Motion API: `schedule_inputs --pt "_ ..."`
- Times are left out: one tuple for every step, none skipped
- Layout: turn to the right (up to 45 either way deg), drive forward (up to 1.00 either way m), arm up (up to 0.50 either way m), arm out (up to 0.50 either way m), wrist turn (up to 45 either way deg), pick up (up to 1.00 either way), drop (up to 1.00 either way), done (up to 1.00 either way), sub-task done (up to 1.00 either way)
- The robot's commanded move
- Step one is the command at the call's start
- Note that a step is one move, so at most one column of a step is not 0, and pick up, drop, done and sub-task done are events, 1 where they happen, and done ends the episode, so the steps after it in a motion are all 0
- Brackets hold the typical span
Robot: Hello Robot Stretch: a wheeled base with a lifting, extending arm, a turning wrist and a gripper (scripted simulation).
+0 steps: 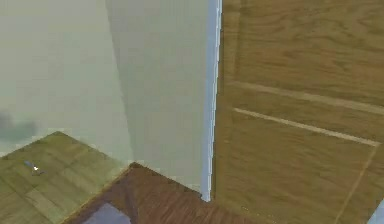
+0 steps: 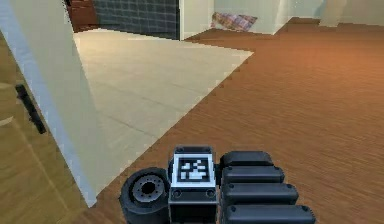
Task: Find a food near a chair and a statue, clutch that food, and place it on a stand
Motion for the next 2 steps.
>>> schedule_inputs --pt "27.0 0.0 0.0 0.0 0.0 0.0 0.0 0.0 0.0" --pt "-45.0 0.0 0.0 0.0 0.0 0.0 0.0 0.0 0.0"
